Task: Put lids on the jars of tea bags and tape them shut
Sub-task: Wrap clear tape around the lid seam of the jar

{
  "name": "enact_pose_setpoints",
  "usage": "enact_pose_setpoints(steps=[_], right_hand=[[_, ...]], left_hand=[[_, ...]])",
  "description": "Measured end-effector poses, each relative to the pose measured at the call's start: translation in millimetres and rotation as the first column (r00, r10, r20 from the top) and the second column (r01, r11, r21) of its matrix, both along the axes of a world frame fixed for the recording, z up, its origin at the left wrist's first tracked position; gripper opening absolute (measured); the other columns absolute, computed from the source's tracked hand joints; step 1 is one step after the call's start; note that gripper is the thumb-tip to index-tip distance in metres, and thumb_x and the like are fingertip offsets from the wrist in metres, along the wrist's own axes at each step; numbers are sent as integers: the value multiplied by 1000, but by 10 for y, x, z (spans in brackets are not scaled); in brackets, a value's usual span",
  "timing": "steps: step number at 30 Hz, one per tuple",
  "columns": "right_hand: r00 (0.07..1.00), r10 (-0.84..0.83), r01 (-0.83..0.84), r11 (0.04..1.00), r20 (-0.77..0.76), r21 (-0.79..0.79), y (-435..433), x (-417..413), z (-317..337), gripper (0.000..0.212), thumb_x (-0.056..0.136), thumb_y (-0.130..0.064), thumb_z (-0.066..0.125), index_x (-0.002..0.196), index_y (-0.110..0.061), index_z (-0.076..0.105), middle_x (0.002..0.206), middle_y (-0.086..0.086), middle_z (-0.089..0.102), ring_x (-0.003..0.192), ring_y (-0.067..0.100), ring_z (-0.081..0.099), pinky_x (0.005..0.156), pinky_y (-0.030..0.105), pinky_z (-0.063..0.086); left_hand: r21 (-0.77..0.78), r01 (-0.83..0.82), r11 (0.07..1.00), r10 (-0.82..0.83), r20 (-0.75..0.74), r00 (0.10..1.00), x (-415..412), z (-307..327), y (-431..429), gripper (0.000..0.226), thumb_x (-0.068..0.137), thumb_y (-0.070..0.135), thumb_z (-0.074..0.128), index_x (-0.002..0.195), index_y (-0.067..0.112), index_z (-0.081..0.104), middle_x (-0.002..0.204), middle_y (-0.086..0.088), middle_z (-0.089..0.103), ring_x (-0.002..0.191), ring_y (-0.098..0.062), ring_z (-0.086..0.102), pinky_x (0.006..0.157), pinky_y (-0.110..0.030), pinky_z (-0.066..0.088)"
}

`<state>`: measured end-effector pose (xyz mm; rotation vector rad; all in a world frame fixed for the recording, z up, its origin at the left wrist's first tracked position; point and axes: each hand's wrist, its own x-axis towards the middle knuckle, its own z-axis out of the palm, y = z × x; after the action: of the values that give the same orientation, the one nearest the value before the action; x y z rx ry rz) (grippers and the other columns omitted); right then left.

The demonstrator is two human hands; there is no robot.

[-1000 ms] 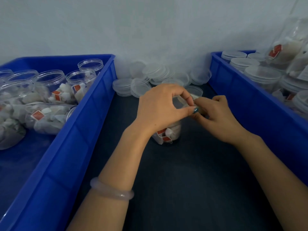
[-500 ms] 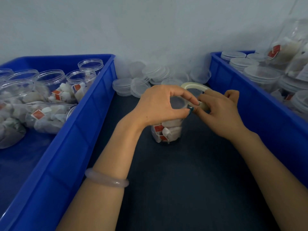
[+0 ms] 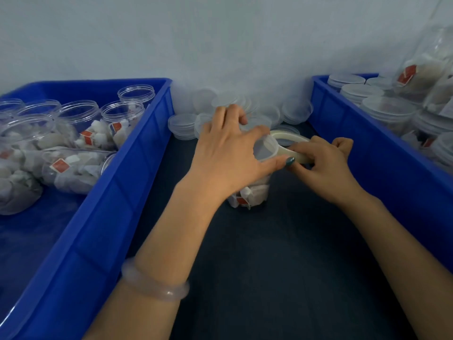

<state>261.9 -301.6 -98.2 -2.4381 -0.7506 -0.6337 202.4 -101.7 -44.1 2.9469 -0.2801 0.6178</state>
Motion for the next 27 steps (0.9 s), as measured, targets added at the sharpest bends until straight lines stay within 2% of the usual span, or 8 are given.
enact_pose_setpoints(steps=[2, 5, 9, 12, 15, 18, 23, 27], right_hand=[[1000, -1, 1, 1000, -1, -2, 2, -9, 1, 63, 91, -73, 31, 79, -25, 70, 62, -7, 50, 82, 4, 44, 68, 35, 11], [1000, -12, 12, 1000, -3, 2, 11, -25, -2, 67, 90, -75, 29, 74, -23, 67, 61, -7, 49, 79, 6, 44, 70, 36, 13], [1000, -10, 10, 1000, 8, -8, 25, -35, -9, 65, 91, -73, 30, 72, -21, 64, 61, -8, 48, 76, 5, 44, 71, 35, 13], [1000, -5, 5, 1000, 23, -4, 27, -24, -18, 61, 92, -70, 33, 70, -20, 61, 60, -8, 46, 77, 4, 43, 70, 36, 13], [1000, 0, 0, 1000, 28, -9, 17, -13, -21, 56, 92, -66, 37, 70, -20, 60, 61, -7, 47, 76, 5, 43, 71, 36, 15], [999, 17, -15, 999, 31, -42, 6, -5, -8, 52, 93, -63, 35, 72, -22, 59, 64, -6, 49, 76, 7, 43, 71, 36, 17], [990, 141, -142, 989, -26, -33, -83, 8, 34, 60, 97, -68, 20, 88, -28, 64, 72, -12, 51, 83, 5, 45, 75, 39, 20], [993, 111, -110, 993, 25, -46, -123, 37, 45, 51, 99, -62, 28, 84, -29, 64, 71, -15, 52, 82, 5, 45, 76, 37, 19]], left_hand=[[45, -107, 993, 107, 13, 994, -84, -22, -78, 78, 79, 81, 24, 143, 43, 47, 129, -3, 36, 123, -25, 34, 84, -38, 38], [13, -175, 985, 175, -25, 984, -155, -77, -230, 65, 92, 68, 32, 150, 39, 38, 141, -10, 31, 128, -30, 34, 73, -34, 36], [-62, -105, 993, 102, -48, 994, -130, -123, -247, 56, 100, 56, 41, 151, 34, 35, 147, -9, 29, 133, -27, 32, 78, -32, 34], [-186, -16, 983, 4, -67, 998, -66, -120, -148, 53, 95, 57, 51, 142, 35, 44, 144, -2, 39, 132, -22, 37, 84, -33, 39], [-300, 12, 954, -30, -55, 998, 10, -110, -101, 52, 85, 66, 60, 127, 37, 53, 132, 7, 53, 124, -15, 46, 85, -30, 38], [-319, 10, 948, -14, -9, 1000, 52, -141, -121, 54, 80, 72, 63, 120, 37, 55, 124, 11, 59, 118, -13, 50, 82, -29, 38], [-360, 49, 932, -33, 51, 998, 54, -176, -104, 49, 81, 64, 65, 121, 36, 60, 123, 17, 61, 117, -8, 52, 85, -25, 36], [-355, 101, 929, -91, 45, 995, 57, -151, -66, 45, 83, 58, 67, 122, 36, 61, 127, 18, 60, 119, -5, 52, 86, -22, 33]])
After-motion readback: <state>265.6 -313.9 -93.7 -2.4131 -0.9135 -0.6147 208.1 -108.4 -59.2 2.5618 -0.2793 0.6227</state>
